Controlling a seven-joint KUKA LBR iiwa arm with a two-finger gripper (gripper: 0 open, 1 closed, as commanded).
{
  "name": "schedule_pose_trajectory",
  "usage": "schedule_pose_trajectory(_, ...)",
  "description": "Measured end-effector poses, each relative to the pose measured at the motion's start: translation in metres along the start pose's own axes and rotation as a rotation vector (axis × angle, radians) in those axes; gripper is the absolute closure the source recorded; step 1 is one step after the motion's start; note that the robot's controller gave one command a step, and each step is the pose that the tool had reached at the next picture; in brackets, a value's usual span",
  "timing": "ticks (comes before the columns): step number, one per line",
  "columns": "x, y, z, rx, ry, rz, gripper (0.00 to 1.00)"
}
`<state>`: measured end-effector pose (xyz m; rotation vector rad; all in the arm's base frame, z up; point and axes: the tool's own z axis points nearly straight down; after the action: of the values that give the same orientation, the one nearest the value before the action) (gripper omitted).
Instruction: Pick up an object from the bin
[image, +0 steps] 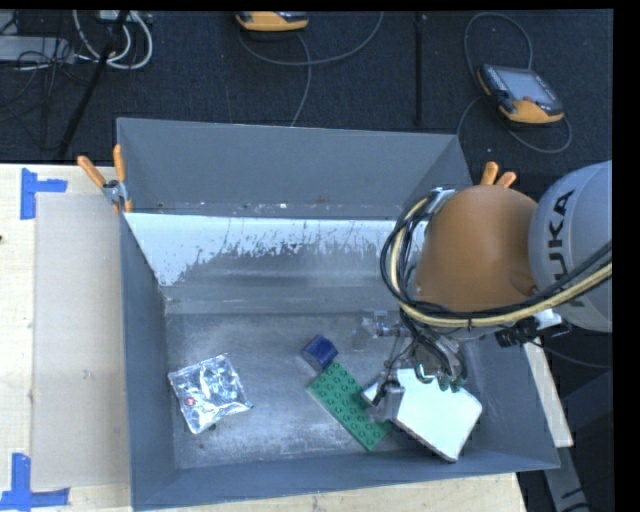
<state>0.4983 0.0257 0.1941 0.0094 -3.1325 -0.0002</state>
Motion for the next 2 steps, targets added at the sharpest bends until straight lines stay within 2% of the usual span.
schedule_pose_trajectory(1, -0.062, 0.007, 0.127, -0.001, -0.003, 0.253, 0.00)
schedule_pose_trajectory(2, -0.037, 0.017, 0.093, -0.002, -0.007, 0.350, 0.00)
